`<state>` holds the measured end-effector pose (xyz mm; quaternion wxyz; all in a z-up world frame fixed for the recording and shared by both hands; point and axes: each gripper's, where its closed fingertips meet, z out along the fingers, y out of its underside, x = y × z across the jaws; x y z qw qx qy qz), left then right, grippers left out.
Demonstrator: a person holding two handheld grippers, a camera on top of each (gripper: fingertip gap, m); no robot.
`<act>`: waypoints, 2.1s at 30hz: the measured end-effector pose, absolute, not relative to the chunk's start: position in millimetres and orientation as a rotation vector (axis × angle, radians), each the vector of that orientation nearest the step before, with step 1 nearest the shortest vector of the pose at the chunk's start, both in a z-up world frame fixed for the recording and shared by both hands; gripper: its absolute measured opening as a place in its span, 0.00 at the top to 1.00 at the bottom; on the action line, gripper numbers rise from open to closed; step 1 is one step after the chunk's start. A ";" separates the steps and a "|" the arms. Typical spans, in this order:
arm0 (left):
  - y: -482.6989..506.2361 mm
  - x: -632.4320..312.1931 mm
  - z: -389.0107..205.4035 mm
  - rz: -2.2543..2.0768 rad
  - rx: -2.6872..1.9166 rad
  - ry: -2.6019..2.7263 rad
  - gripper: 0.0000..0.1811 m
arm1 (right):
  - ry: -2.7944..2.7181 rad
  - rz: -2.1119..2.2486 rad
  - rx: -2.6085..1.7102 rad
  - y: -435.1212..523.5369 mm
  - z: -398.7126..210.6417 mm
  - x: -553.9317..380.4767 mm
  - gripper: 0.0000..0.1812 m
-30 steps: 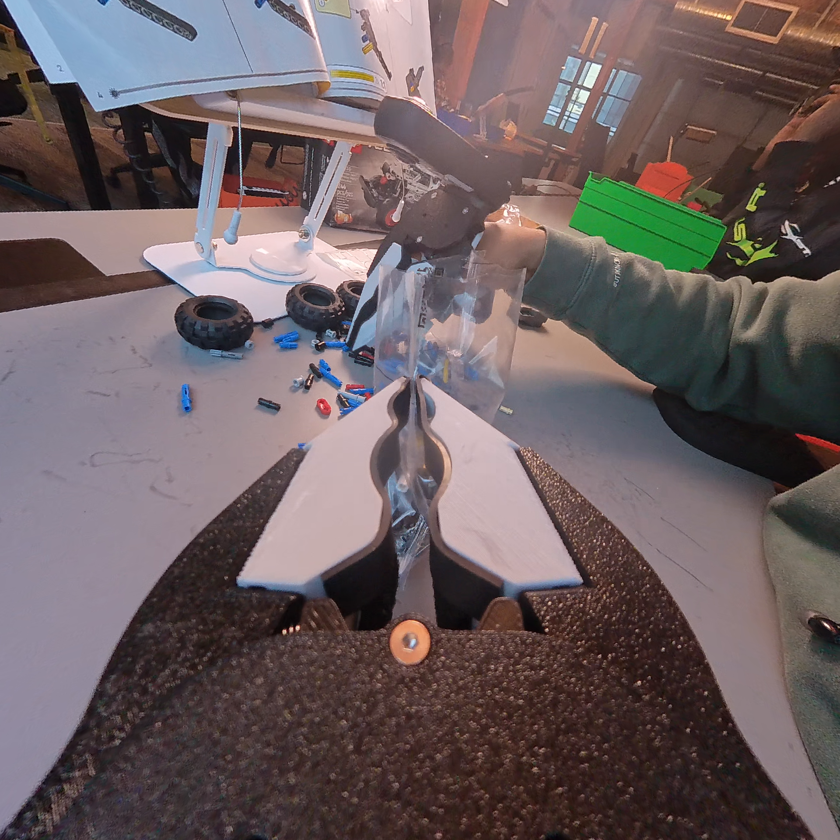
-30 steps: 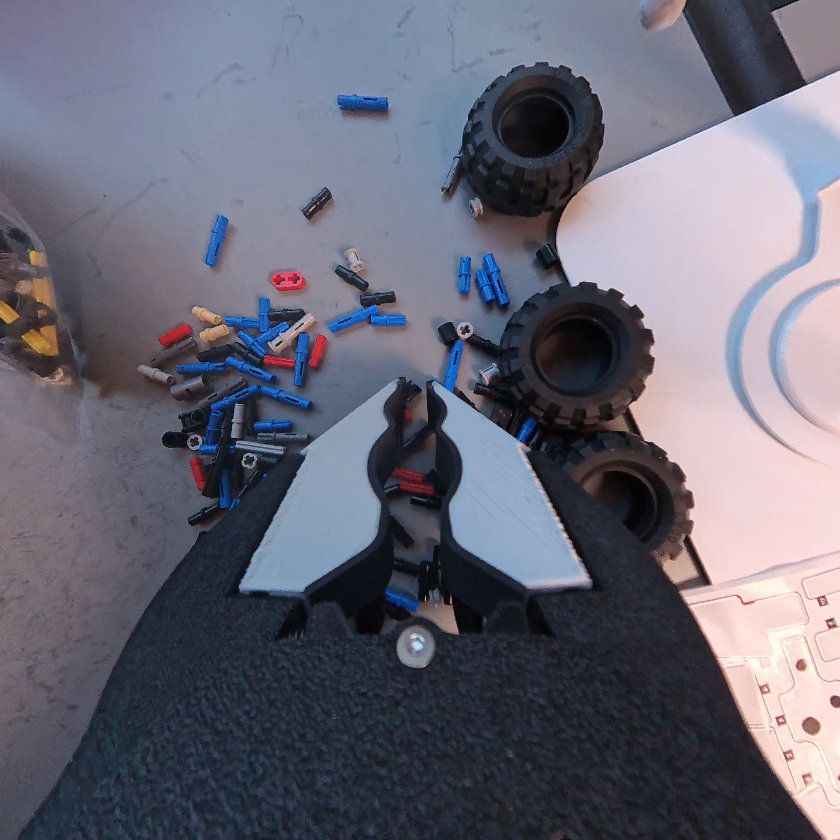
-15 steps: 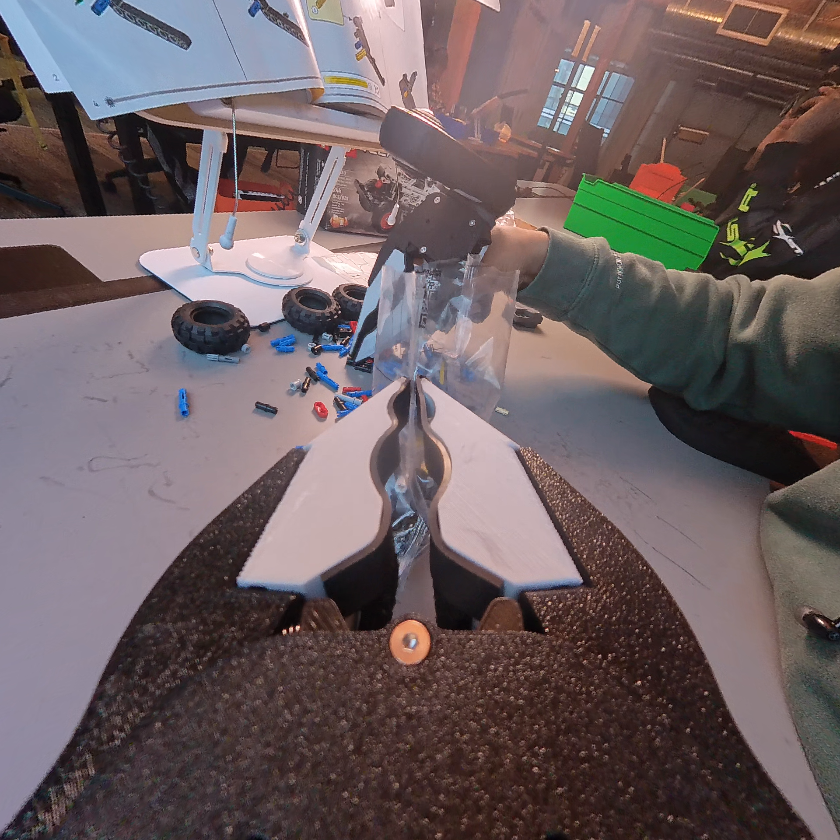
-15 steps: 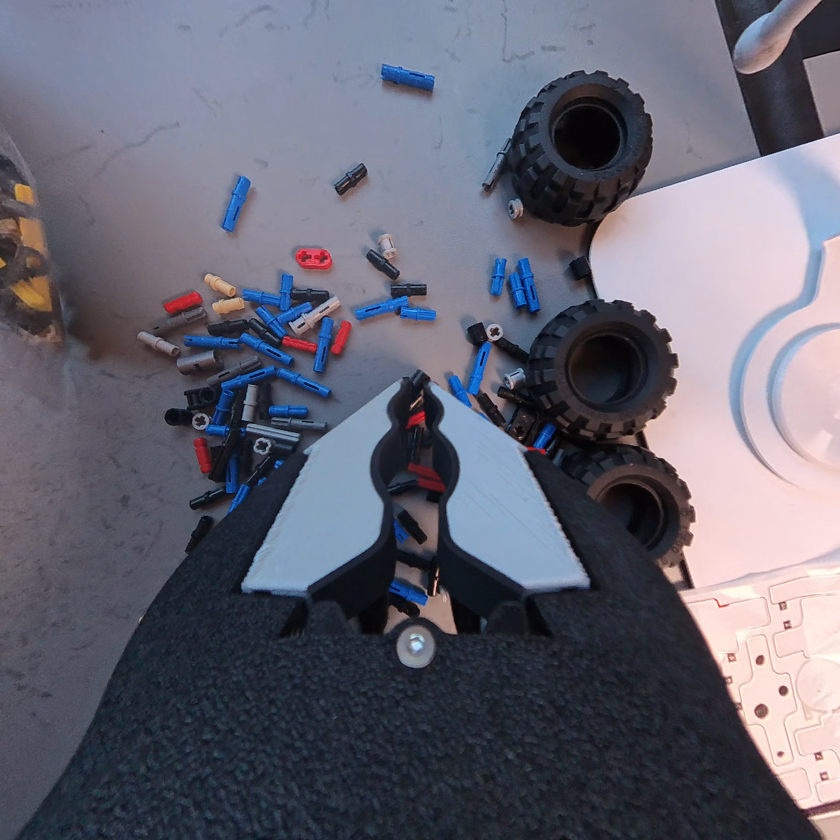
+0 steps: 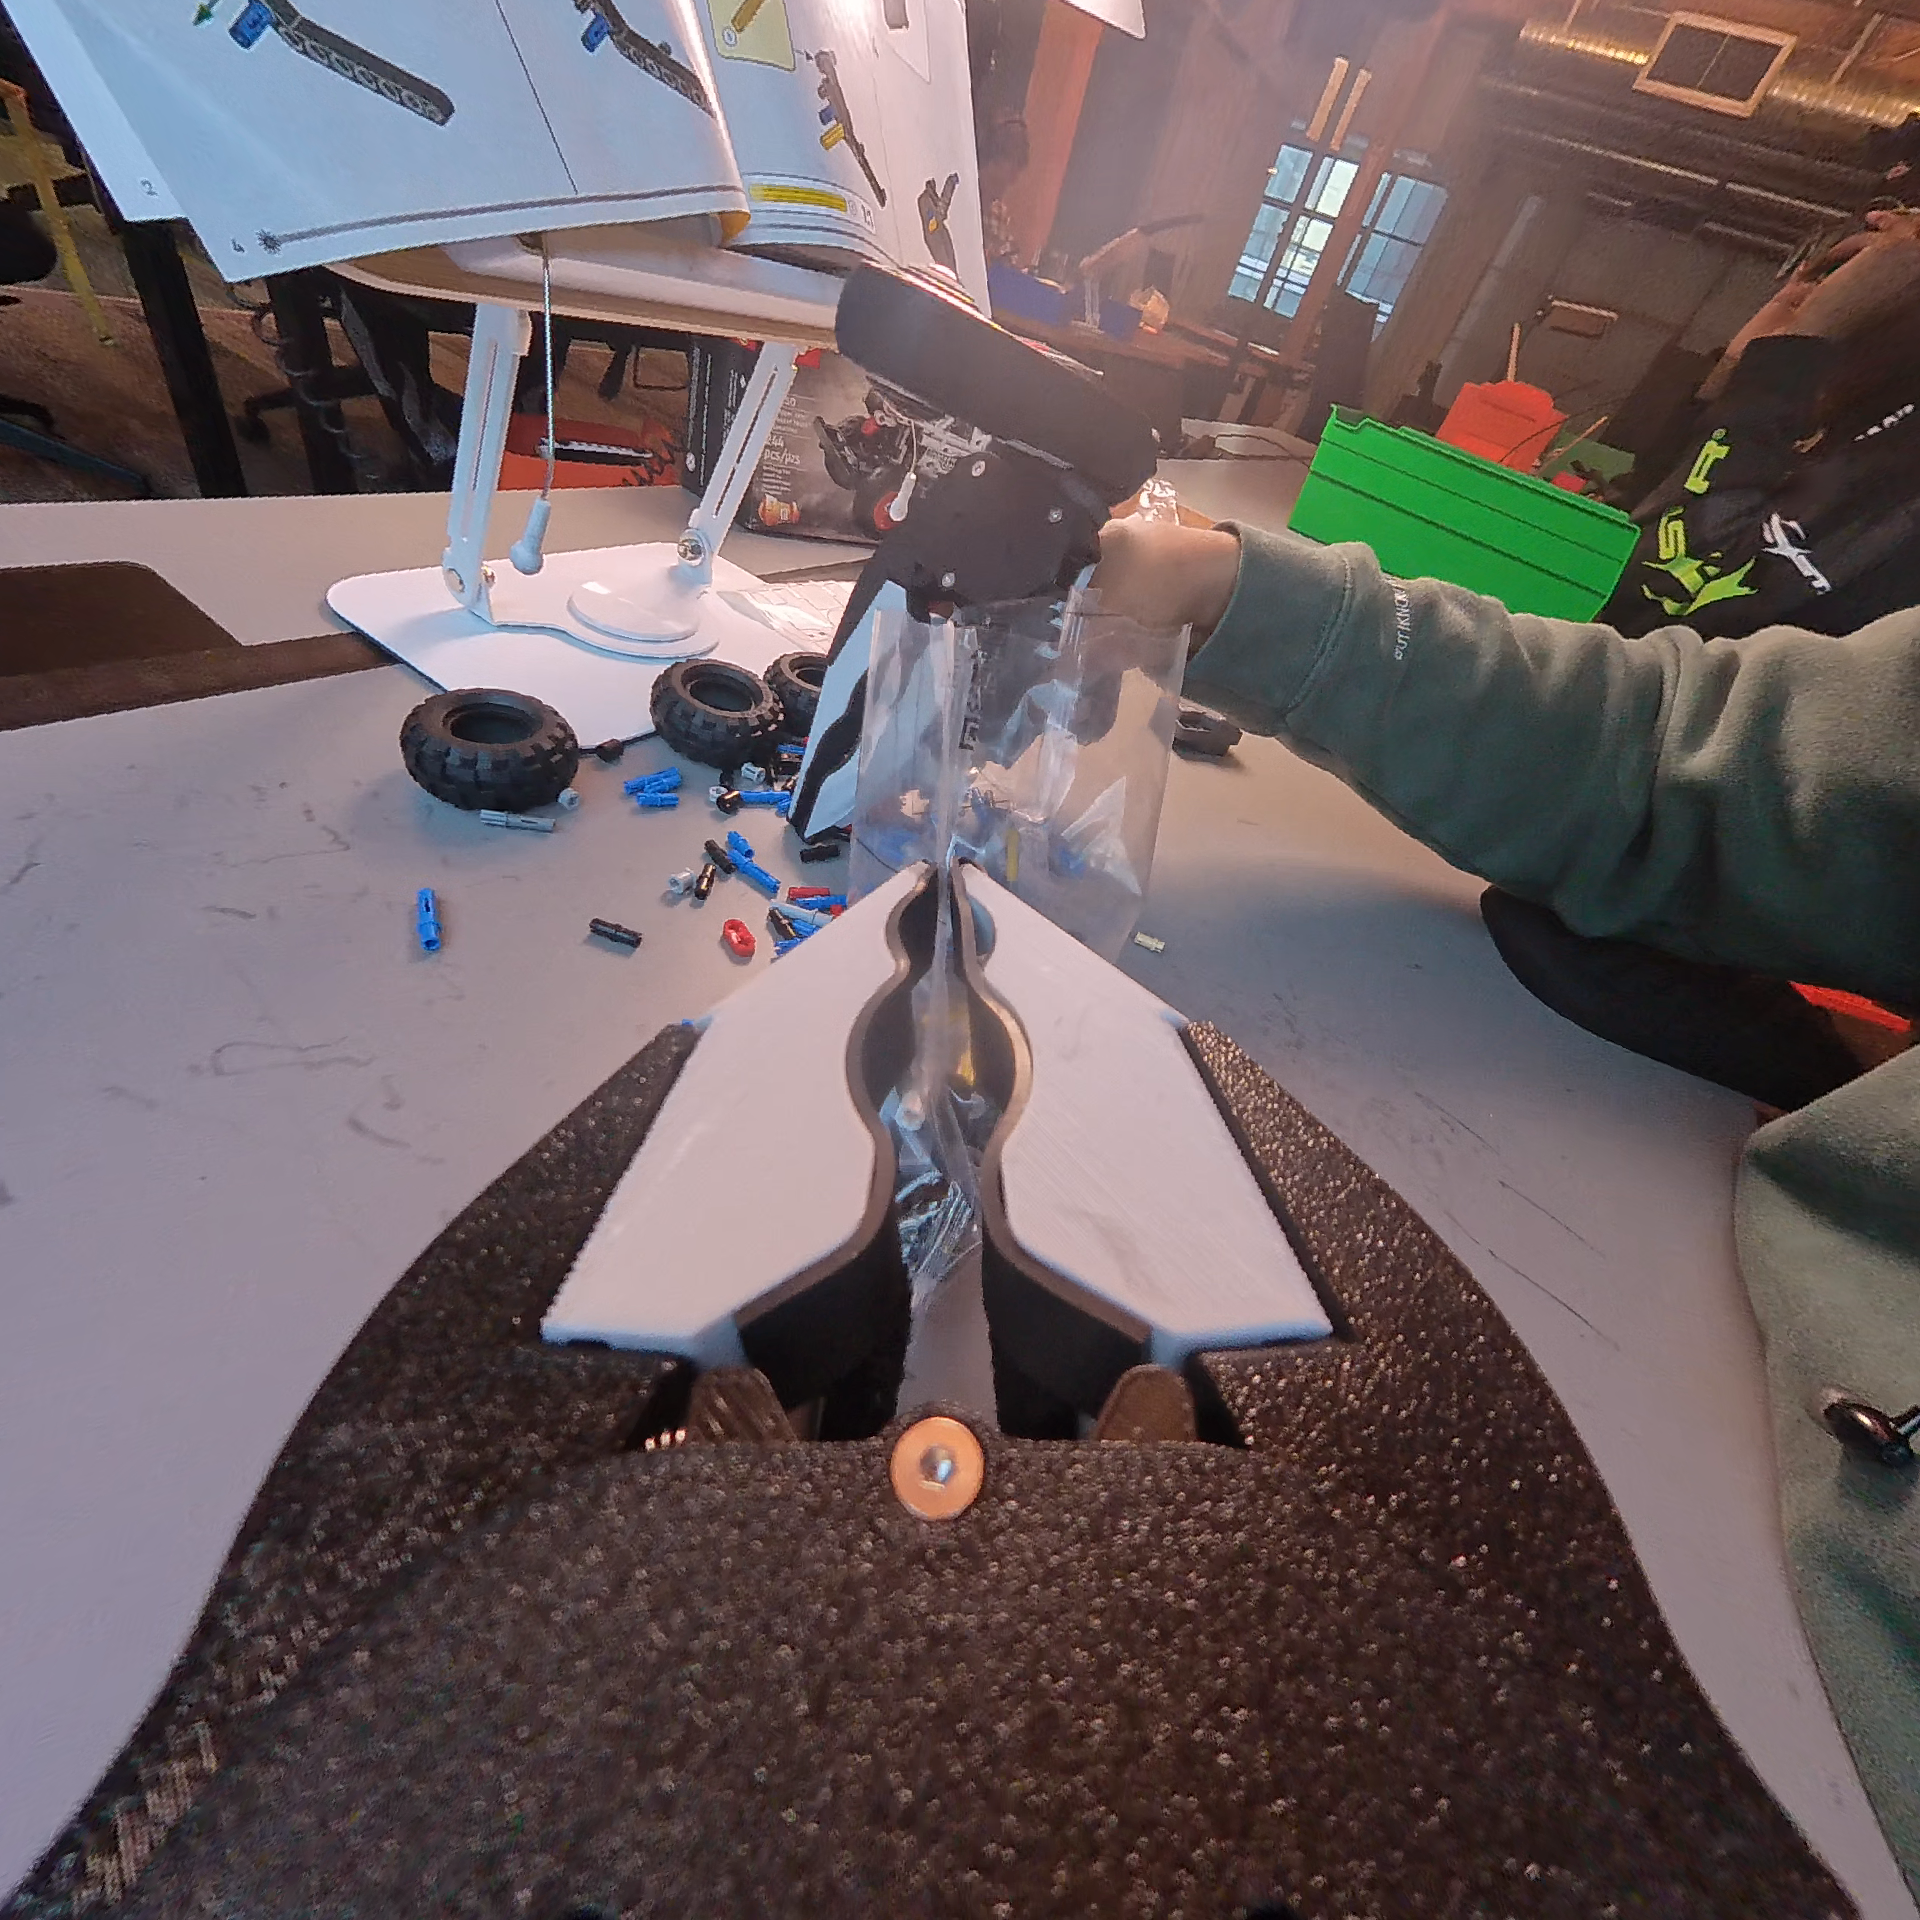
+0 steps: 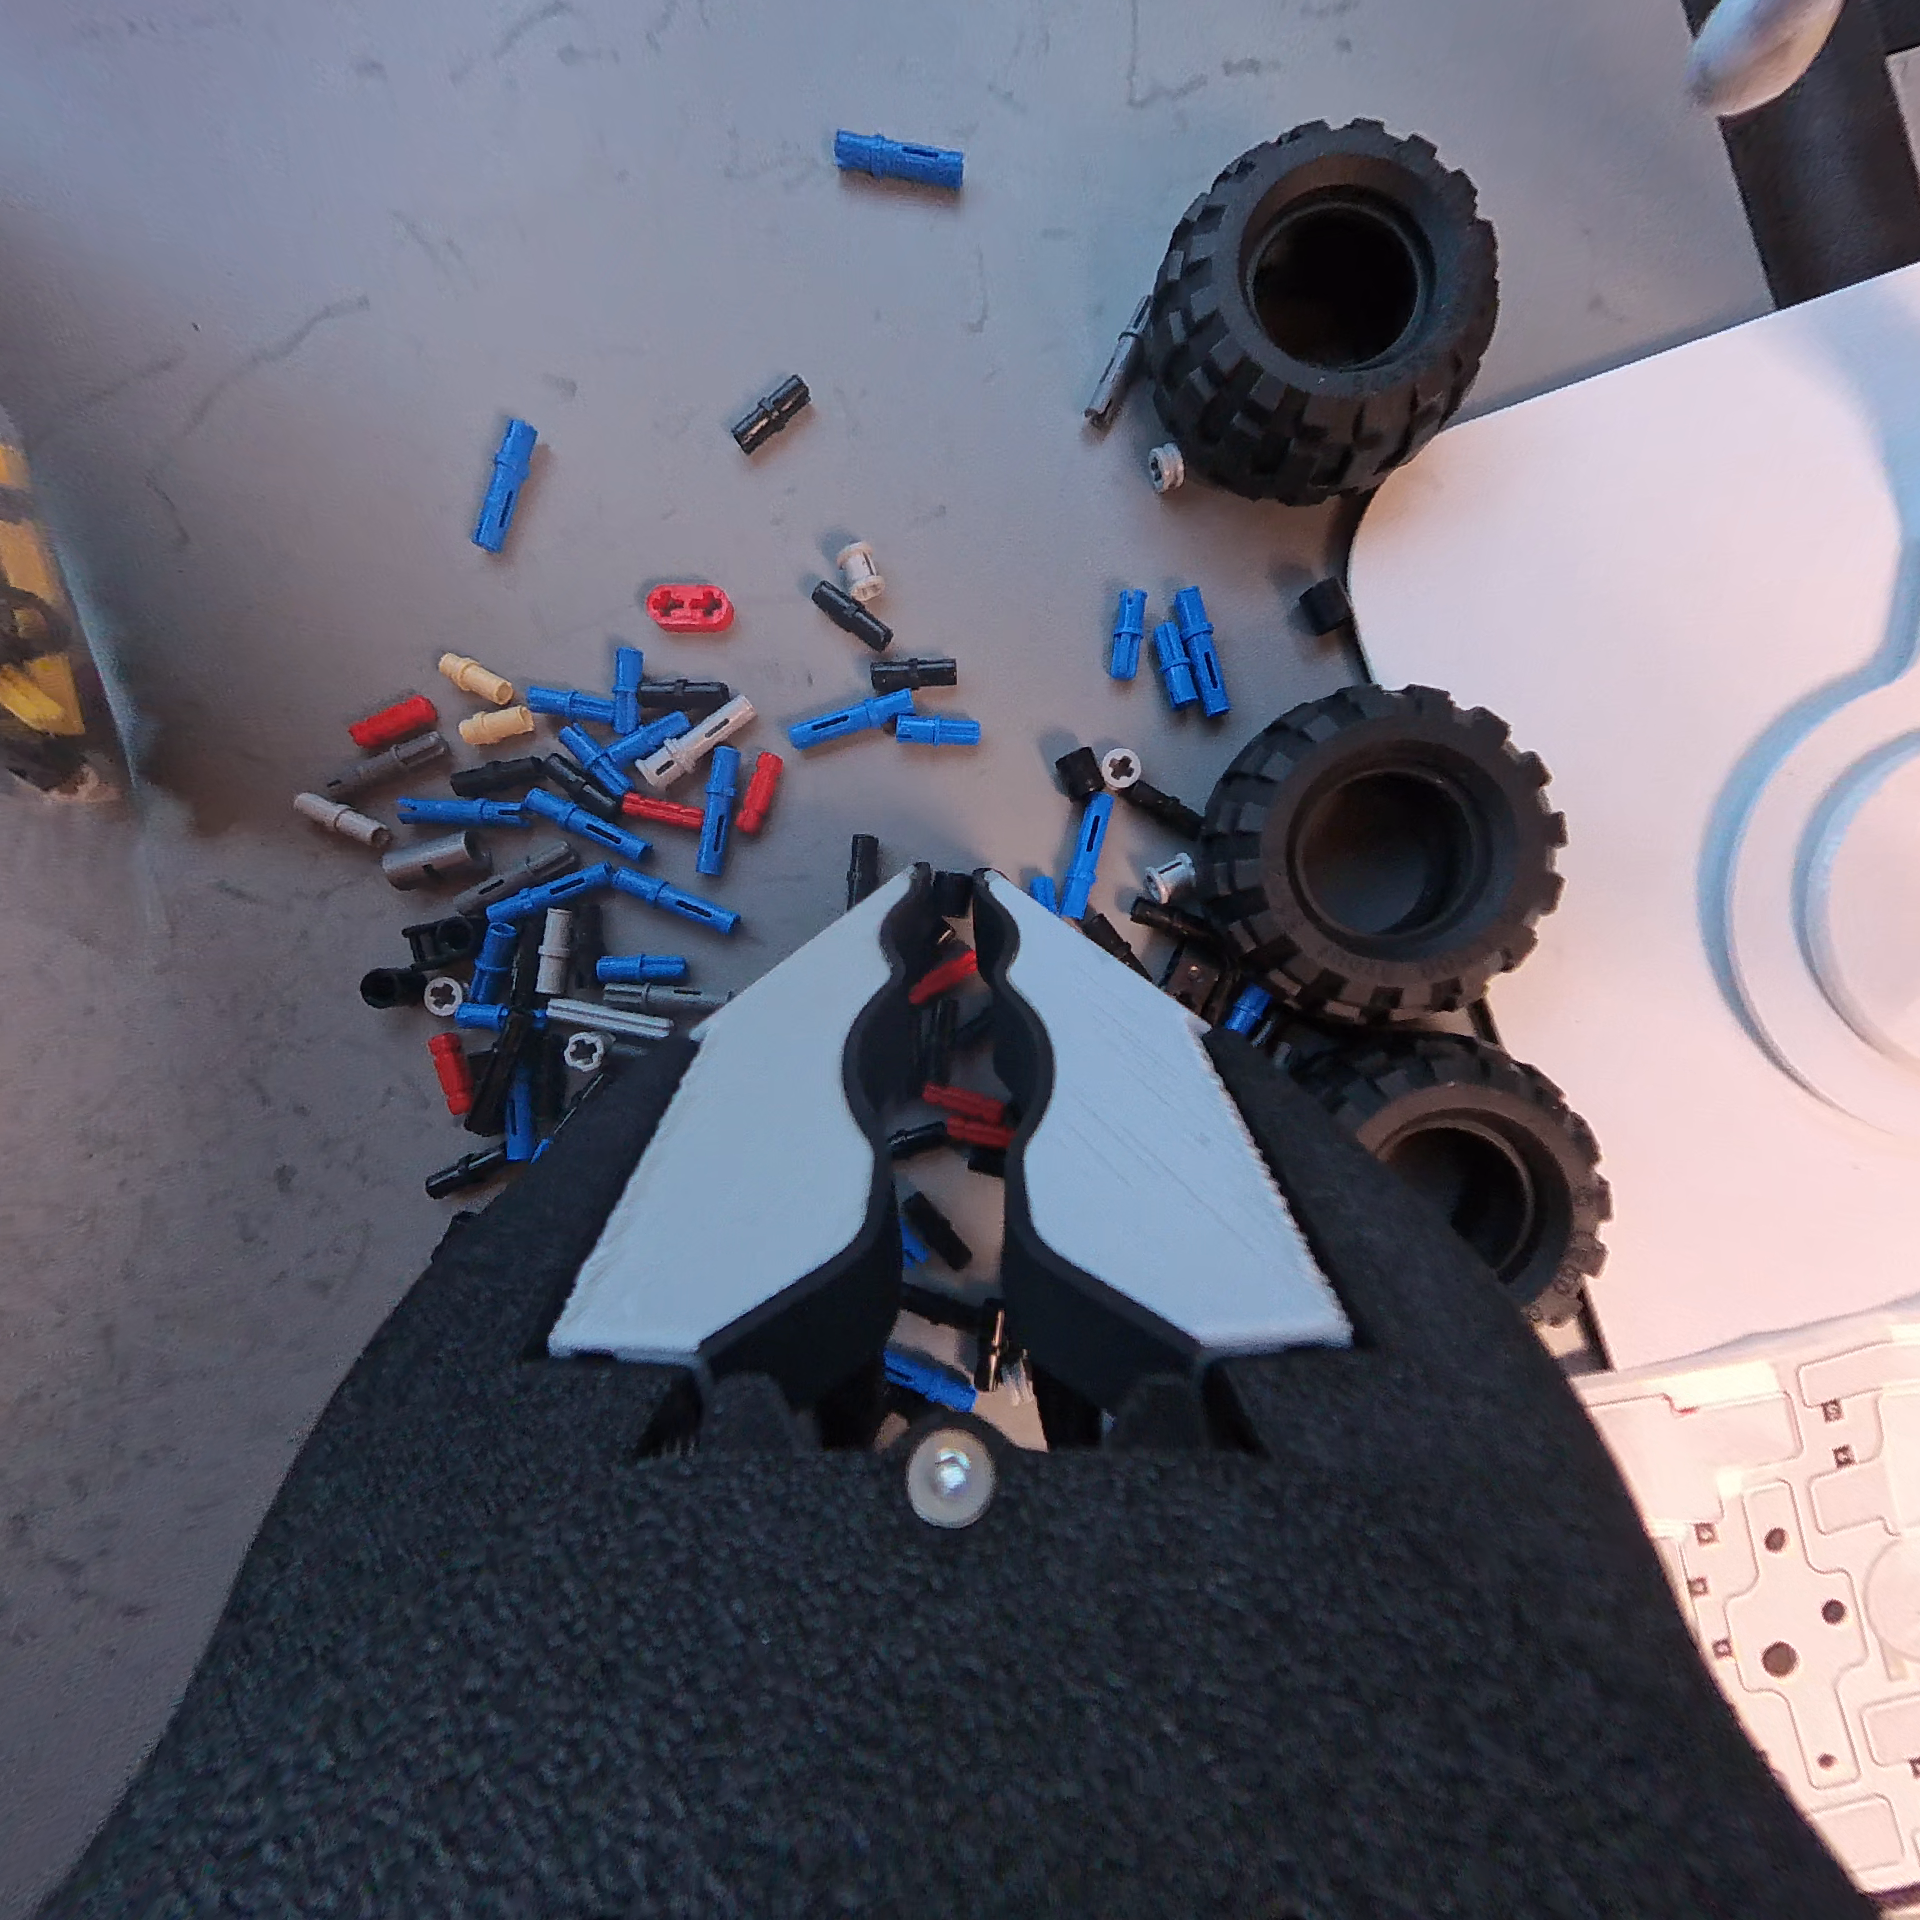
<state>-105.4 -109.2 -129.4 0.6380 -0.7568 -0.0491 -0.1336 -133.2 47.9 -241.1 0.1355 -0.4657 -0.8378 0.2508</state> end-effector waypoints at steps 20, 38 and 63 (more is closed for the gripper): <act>-110.0 -107.0 -128.1 -0.296 -1.721 -0.118 1.00 | -2.115 1.771 -0.960 -24.4 -62.2 -115.9 0.86; -107.0 -109.4 -136.5 -0.300 -1.743 -0.146 0.99 | -2.159 0.878 -1.411 129.7 -228.3 -91.5 0.94; -107.8 -107.7 -134.2 -0.303 -1.738 -0.134 0.99 | -2.134 1.042 -1.301 97.4 -195.0 -89.4 1.00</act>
